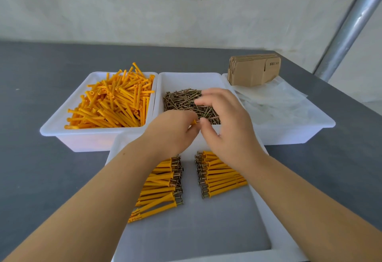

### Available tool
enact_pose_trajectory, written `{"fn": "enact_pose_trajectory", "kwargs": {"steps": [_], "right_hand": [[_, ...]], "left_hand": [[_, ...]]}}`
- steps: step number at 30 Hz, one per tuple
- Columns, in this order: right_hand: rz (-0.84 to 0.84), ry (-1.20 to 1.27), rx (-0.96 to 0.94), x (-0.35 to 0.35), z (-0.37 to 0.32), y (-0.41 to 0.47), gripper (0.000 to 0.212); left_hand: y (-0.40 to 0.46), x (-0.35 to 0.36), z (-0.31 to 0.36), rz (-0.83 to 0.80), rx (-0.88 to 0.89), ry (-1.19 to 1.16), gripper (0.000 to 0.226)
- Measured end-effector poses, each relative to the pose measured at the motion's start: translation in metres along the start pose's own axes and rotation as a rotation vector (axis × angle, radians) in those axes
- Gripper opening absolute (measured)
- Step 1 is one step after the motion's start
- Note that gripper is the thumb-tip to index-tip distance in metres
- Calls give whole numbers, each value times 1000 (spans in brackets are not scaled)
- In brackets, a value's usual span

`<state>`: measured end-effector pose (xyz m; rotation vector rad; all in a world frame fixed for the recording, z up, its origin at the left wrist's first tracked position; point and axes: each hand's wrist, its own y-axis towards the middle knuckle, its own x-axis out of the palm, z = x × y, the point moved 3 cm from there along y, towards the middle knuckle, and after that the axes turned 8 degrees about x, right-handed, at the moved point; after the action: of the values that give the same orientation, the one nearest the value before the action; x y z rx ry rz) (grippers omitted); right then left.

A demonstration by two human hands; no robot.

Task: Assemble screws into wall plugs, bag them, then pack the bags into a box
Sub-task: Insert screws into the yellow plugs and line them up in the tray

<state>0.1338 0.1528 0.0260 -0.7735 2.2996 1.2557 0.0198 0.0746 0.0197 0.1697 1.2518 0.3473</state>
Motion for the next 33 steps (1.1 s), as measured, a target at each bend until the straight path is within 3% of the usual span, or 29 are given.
{"fn": "enact_pose_trajectory", "kwargs": {"steps": [3,6,9,12,16,20,24,30,33], "right_hand": [[-112,177,26,6,-7,-4,51],[-149,313,10,9,-10,-6,56],[-8,428,43,0,-1,-2,50],[167,580,242,-12,15,3,44],[228,587,389,-14,25,4,37],[295,532,421,-17,32,5,36],[340,503,475,-22,38,7,33],[344,491,502,-23,44,7,32],[326,475,501,-22,45,6,34]], "left_hand": [[-1,4,7,-61,36,-289,14],[-2,7,19,-44,47,-587,11],[3,5,20,77,-7,-697,20],[5,3,14,161,-46,-763,24],[5,5,13,215,-34,-869,14],[5,7,12,132,50,-713,5],[5,14,15,11,87,-353,7],[6,32,19,16,35,17,5],[8,50,29,-49,106,283,7]]}}
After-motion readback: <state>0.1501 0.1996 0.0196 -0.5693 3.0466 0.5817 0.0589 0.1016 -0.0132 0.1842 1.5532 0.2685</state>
